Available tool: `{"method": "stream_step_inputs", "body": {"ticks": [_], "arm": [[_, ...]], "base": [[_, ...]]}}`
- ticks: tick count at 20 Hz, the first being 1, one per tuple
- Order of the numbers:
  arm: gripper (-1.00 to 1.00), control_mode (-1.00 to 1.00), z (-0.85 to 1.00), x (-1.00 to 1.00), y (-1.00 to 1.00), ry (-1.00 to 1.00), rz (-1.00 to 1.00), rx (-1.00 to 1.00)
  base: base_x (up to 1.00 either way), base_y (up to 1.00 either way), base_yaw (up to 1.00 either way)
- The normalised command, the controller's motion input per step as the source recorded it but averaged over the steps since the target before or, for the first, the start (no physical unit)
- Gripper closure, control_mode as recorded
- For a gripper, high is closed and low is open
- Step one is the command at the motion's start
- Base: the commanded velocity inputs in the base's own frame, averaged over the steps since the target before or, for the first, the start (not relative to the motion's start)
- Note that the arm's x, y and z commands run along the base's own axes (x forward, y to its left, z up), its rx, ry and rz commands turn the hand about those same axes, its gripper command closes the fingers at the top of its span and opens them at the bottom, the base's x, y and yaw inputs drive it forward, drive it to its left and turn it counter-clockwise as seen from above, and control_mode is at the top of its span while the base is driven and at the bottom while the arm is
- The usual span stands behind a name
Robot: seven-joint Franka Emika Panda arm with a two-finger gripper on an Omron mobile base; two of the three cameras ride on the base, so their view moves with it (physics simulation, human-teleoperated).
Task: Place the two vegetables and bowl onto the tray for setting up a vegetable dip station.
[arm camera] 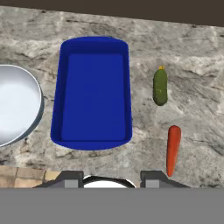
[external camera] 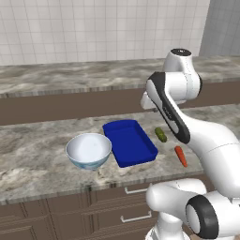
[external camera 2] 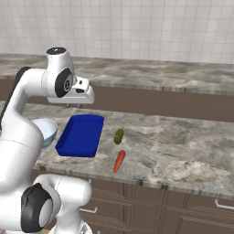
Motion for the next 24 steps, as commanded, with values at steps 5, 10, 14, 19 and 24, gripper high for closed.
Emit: {"method": "stream_step_inputs", "body": {"ticks": [5, 10, 14, 19, 24], "arm": [[-1.00, -1.00, -0.02, -0.05, 0.04, 0.00, -0.06, 0.00], [-1.00, -1.00, -0.10, -0.02, 0.37, 0.00, -0.16, 0.03], [-1.00, -1.00, -0.11, -0.01, 0.41, 0.00, -0.19, 0.13], [-1.00, -1.00, -0.10, 0.00, 0.39, 0.00, -0.17, 0.22], [-1.00, -1.00, -0.09, -0.01, 0.32, 0.00, -0.08, 0.24]], "base": [[0.00, 0.00, 0.00], [0.00, 0.00, 0.00], [0.00, 0.00, 0.00], [0.00, 0.00, 0.00], [0.00, 0.00, 0.00]]}}
